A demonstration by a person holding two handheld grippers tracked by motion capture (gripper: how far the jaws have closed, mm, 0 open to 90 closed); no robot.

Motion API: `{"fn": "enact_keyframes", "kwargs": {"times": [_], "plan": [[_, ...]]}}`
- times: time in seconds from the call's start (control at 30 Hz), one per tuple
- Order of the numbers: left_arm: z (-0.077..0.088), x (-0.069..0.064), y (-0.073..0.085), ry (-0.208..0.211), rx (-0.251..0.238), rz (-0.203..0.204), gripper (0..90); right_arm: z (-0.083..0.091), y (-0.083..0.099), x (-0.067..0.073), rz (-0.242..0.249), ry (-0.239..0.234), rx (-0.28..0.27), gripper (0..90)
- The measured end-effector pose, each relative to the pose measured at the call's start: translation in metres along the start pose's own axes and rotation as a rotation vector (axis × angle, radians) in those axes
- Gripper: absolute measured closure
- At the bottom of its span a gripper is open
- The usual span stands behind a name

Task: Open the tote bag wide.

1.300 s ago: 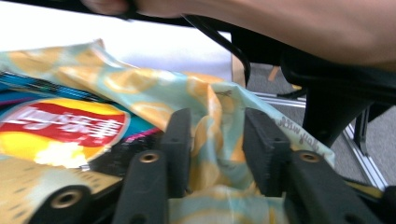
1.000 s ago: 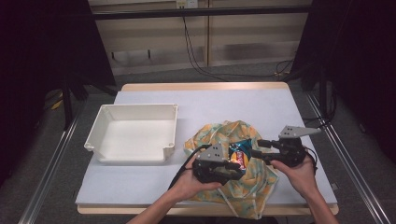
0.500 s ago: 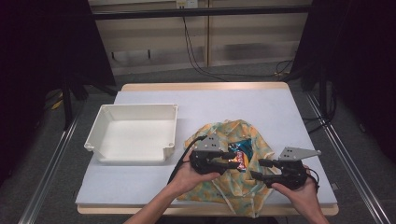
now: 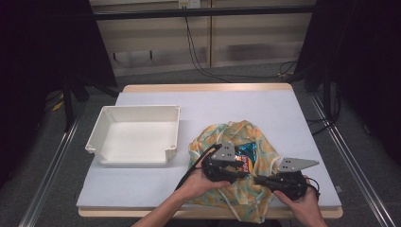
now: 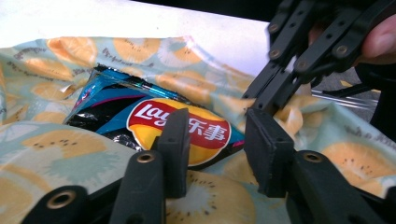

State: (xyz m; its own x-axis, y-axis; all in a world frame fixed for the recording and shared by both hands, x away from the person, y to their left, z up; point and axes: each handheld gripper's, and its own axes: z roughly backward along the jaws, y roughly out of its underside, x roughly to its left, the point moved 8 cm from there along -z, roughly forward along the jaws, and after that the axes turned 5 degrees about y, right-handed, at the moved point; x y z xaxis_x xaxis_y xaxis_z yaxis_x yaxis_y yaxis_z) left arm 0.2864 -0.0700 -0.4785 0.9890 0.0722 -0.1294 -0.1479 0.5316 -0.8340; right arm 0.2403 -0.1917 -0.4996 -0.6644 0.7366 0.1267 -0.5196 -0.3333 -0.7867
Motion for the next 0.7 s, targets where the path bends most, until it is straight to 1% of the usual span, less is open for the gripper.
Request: {"fn": "enact_keyframes", "kwargs": {"times": [0.03, 0.1, 0.13, 0.17, 0.2, 0.23, 0.27, 0.3, 0.33, 0.4, 0.43, 0.47, 0.5, 0.53, 0.57, 0.6, 0.63, 0.67, 0.7], "plan": [[0.0, 0.0, 0.0, 0.001, -0.001, 0.004, 58.9, 0.003, 0.001, 0.0, 0.0, 0.006, -0.004, 90.0], [0.0, 0.0, 0.001, -0.01, 0.01, -0.007, 57.9, 0.009, 0.005, -0.001, 0.001, 0.031, -0.003, 90.0], [-0.001, 0.0, 0.001, -0.009, 0.012, -0.009, 57.2, 0.012, 0.009, -0.002, -0.003, 0.04, -0.003, 90.0], [-0.002, 0.0, 0.002, -0.013, 0.02, -0.013, 56.8, 0.015, 0.013, -0.002, -0.007, 0.049, 0.0, 90.0], [-0.003, 0.0, 0.002, -0.02, 0.025, -0.016, 55.3, 0.02, 0.023, -0.003, -0.005, 0.074, 0.018, 90.0], [-0.004, 0.0, 0.002, -0.021, 0.02, -0.009, 55.0, 0.022, 0.029, -0.003, -0.013, 0.076, 0.024, 90.0], [-0.005, 0.001, 0.003, -0.025, 0.025, -0.015, 55.0, 0.022, 0.029, -0.003, -0.013, 0.076, 0.024, 90.0], [-0.005, 0.001, 0.003, -0.031, 0.031, -0.019, 54.5, 0.024, 0.039, -0.005, -0.028, 0.082, 0.037, 90.0], [-0.006, 0.001, 0.003, -0.032, 0.028, -0.017, 54.5, 0.024, 0.039, -0.005, -0.028, 0.082, 0.037, 90.0], [-0.005, 0.002, 0.002, -0.037, 0.023, -0.001, 53.8, 0.021, 0.05, -0.005, -0.039, 0.079, 0.059, 90.0], [-0.005, 0.001, 0.0, -0.032, 0.021, 0.004, 53.0, 0.019, 0.054, -0.005, -0.041, 0.075, 0.072, 90.0], [-0.001, 0.0, -0.005, -0.029, 0.026, -0.005, 53.5, 0.017, 0.054, -0.004, -0.029, 0.071, 0.078, 90.0], [-0.001, 0.0, -0.005, -0.029, 0.026, -0.005, 55.8, 0.017, 0.054, -0.004, -0.029, 0.071, 0.078, 90.0], [0.002, -0.002, -0.01, -0.023, 0.018, -0.004, 55.8, 0.017, 0.053, -0.004, -0.022, 0.073, 0.07, 90.0], [0.003, -0.004, -0.016, -0.016, 0.007, -0.011, 61.2, 0.016, 0.051, -0.003, -0.016, 0.069, 0.065, 90.0], [0.004, -0.007, -0.022, 0.004, 0.009, -0.03, 61.2, 0.016, 0.051, -0.003, -0.016, 0.069, 0.065, 90.0], [0.004, -0.009, -0.028, 0.019, 0.012, -0.046, 64.8, 0.015, 0.051, -0.003, -0.018, 0.068, 0.067, 90.0], [0.003, -0.01, -0.033, 0.016, 0.024, -0.062, 67.8, 0.015, 0.05, -0.003, -0.018, 0.067, 0.062, 90.0], [0.0, -0.01, -0.036, 0.022, 0.038, -0.07, 69.6, 0.015, 0.05, -0.003, -0.018, 0.067, 0.061, 90.0]]}}
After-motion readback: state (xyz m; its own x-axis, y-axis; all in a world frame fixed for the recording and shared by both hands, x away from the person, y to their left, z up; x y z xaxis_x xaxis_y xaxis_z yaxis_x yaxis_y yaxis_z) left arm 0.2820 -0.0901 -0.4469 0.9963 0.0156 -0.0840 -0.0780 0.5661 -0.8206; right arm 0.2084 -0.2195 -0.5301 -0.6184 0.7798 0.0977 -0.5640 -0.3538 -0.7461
